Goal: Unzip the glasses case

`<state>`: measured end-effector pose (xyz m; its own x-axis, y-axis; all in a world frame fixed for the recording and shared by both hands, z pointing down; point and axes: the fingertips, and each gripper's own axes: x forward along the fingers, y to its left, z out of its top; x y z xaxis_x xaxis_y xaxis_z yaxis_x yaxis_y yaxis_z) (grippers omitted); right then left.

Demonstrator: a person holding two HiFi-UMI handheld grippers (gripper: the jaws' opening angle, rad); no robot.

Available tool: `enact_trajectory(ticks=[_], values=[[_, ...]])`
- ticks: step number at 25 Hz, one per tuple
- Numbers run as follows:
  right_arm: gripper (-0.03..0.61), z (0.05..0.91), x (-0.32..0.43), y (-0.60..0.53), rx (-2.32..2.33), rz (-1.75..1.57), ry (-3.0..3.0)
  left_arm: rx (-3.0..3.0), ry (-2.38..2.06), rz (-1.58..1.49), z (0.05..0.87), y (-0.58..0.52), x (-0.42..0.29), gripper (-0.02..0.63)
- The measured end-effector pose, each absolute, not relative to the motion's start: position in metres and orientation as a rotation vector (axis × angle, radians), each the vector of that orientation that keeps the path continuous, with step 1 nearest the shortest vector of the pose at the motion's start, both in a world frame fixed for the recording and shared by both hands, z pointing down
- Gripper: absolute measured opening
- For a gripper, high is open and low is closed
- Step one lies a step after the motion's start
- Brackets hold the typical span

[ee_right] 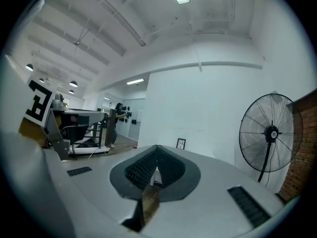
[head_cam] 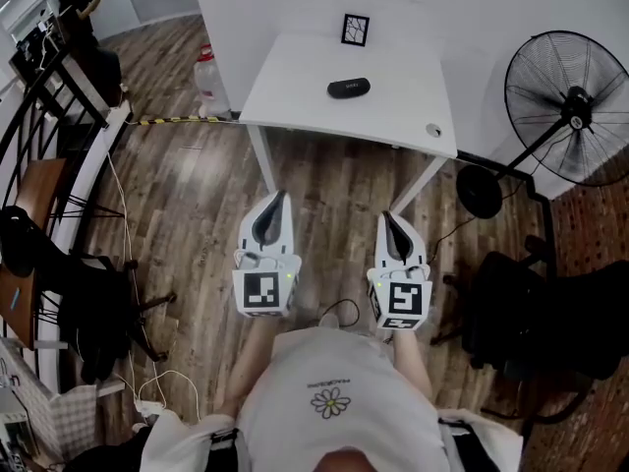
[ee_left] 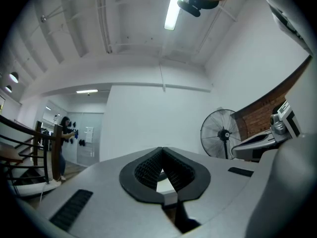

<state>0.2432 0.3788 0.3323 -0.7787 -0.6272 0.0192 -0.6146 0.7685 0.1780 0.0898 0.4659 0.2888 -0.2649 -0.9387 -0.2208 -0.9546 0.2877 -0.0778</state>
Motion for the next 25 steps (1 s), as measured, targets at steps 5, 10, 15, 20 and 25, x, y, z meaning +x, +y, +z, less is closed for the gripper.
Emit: enact_trajectory(ticks=[5,10,15,20,25], values=[[0.008,0.336,0.241,0.368,0.913,-0.357,-2.895,-1.744,2.332,0.128,0.290,0.444,0.095,0.012],[0.008,0.342,0.235,0.350,0.897,-0.312,-2.891,-1.768,2.310,0.122,0.295,0.422,0.098,0.011],[0.008,0.349,0.221,0.328,0.918,-0.308,-2.871,-1.805,2.301,0.121,0.303,0.392,0.077,0.012],[0.008,0.356,0.201,0.268,1.003,-0.298,-2.843,-1.847,2.221,0.112,0.306,0.321,0.047,0.012],[0.008,0.344,0.161,0.196,1.060,-0.330,-2.846,-1.850,2.151,0.168,0.282,0.250,0.008,0.012]])
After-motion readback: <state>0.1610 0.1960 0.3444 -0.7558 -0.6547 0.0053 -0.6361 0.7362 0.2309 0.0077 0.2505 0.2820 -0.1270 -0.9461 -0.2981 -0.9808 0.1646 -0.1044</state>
